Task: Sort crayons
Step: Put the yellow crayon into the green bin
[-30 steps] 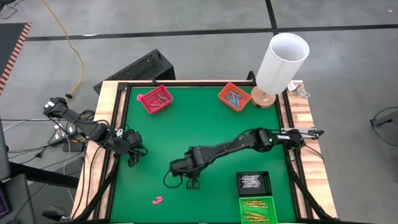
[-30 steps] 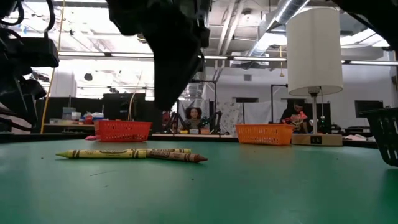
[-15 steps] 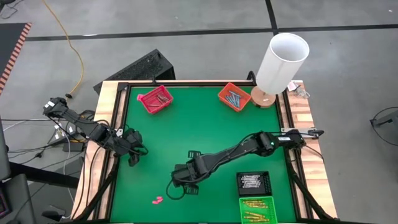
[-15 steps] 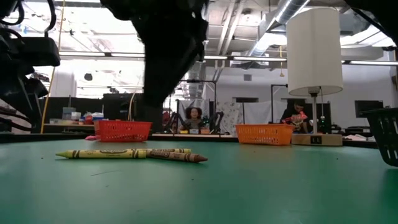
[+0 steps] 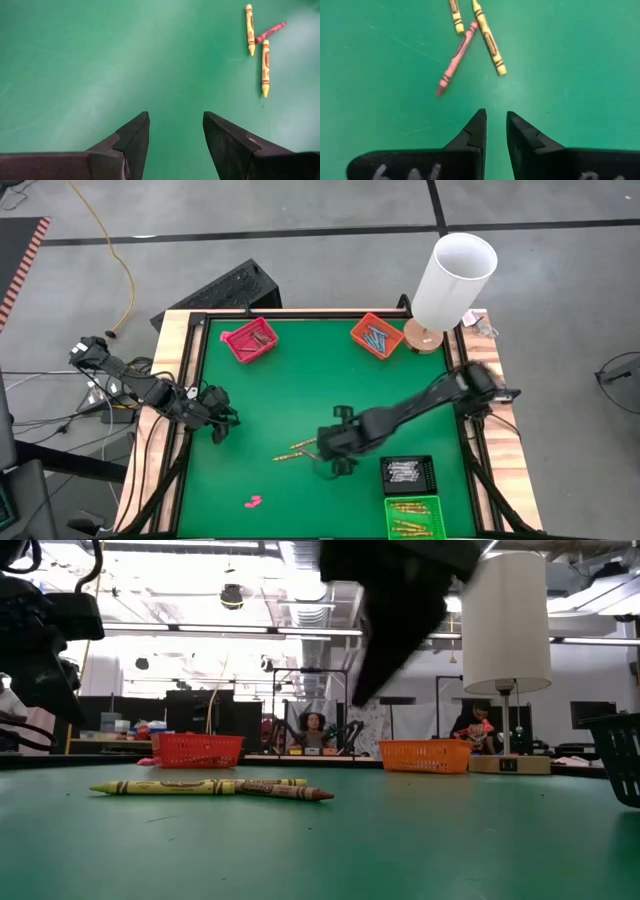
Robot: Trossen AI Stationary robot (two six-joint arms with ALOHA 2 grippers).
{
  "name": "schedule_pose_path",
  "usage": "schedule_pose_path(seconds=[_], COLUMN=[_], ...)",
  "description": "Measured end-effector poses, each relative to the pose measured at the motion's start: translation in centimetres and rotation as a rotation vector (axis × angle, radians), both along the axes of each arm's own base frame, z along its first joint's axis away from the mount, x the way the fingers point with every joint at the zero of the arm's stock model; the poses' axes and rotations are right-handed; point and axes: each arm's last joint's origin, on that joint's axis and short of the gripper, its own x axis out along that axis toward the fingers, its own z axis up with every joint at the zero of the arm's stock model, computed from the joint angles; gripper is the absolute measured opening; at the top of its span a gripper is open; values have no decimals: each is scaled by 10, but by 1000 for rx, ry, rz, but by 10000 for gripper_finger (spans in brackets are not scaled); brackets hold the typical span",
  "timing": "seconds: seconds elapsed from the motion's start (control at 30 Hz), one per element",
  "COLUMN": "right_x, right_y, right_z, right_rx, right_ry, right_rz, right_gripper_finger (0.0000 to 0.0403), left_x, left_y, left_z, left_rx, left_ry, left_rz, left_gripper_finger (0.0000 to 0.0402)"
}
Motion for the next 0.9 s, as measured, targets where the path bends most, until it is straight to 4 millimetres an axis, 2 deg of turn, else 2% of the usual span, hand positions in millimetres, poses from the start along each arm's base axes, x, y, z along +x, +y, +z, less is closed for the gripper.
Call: schedule_pose_path(seconds=[0.1, 0.23, 0.33, 0.47, 0.63, 0.9], right_x=[-23, -35, -30, -13, -4, 3], right_y=[-10, -14, -12, -8, -5, 7], right_z=[-19, -24, -29, -34, -49, -48], right_rx=[127, 194, 159, 155, 204, 224], right_ry=[-149, -255, -289, -413, -441, -464], right_rz=[5, -26, -7, 26, -32, -59], right_gripper_finger=[70, 70, 70, 70, 70, 70], left_x=[0, -1, -1, -1, -1, -2], left_y=[0, 1, 1, 0, 0, 0], left_z=[0, -1, -1, -1, -1, -2], left_rx=[-14, -38, -66, -97, -103, -83], left_ry=[-4, 3, 8, 18, 22, 35], left_rz=[32, 67, 82, 80, 84, 61], left_gripper_finger=[176, 176, 176, 176, 176, 176])
